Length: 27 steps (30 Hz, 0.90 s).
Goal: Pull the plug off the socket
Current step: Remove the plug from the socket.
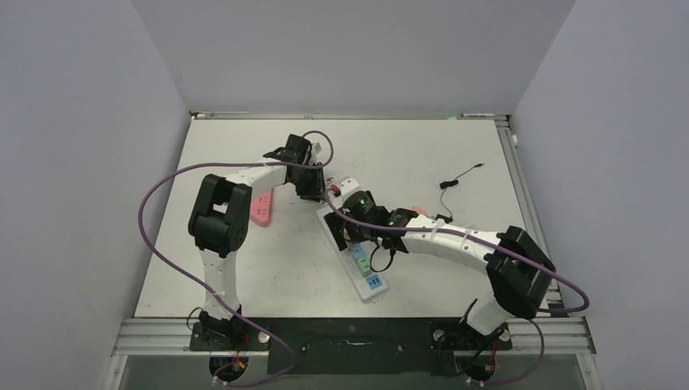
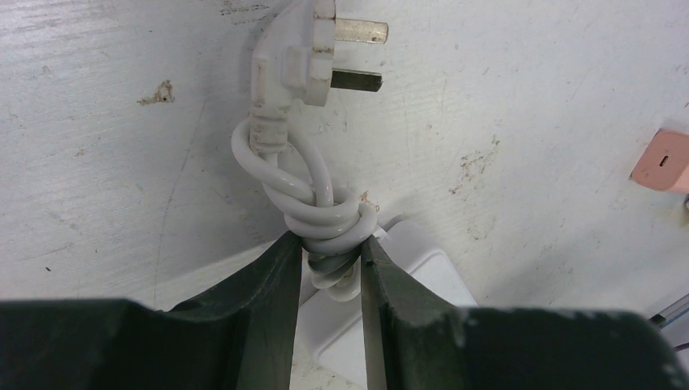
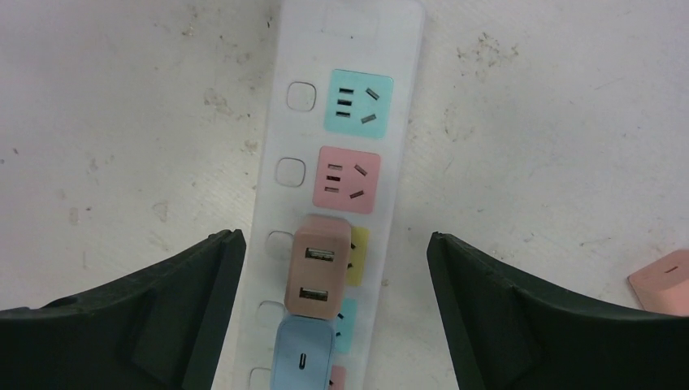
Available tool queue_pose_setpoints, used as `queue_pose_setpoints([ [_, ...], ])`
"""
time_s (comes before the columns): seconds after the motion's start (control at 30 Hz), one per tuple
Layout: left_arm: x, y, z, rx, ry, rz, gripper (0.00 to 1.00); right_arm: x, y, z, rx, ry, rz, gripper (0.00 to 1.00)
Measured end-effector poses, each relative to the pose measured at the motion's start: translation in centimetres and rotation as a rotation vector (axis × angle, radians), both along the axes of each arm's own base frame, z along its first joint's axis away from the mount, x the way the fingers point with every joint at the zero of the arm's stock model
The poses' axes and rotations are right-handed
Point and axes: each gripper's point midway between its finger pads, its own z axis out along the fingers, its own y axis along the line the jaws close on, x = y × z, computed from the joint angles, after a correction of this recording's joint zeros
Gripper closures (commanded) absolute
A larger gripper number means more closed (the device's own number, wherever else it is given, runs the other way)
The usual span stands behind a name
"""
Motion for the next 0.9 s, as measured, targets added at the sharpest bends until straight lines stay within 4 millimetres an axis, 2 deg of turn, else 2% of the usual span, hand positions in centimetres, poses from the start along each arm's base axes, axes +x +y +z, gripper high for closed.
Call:
queue_pose_setpoints([
  [0.13, 0.0, 0.0, 0.0, 0.0, 0.0, 0.0, 1.0, -0.4, -0.1, -1.3, -0.084, -0.004, 0.006, 0.24],
  [0.47, 0.0, 0.0, 0.0, 0.0, 0.0, 0.0, 1.0, -0.3, 0.6, -1.7, -0.169, -0.048, 0.003, 0.59],
  [0.63, 0.0, 0.0, 0.0, 0.0, 0.0, 0.0, 1.0, -0.3, 0.6, -1.8, -0.19, -0.049, 0.001, 0.62],
  [0.9, 0.0, 0.0, 0.0, 0.0, 0.001, 0.0, 1.0, -0.3, 0.6, -2.5, -0.21, -0.036, 0.003, 0.61],
])
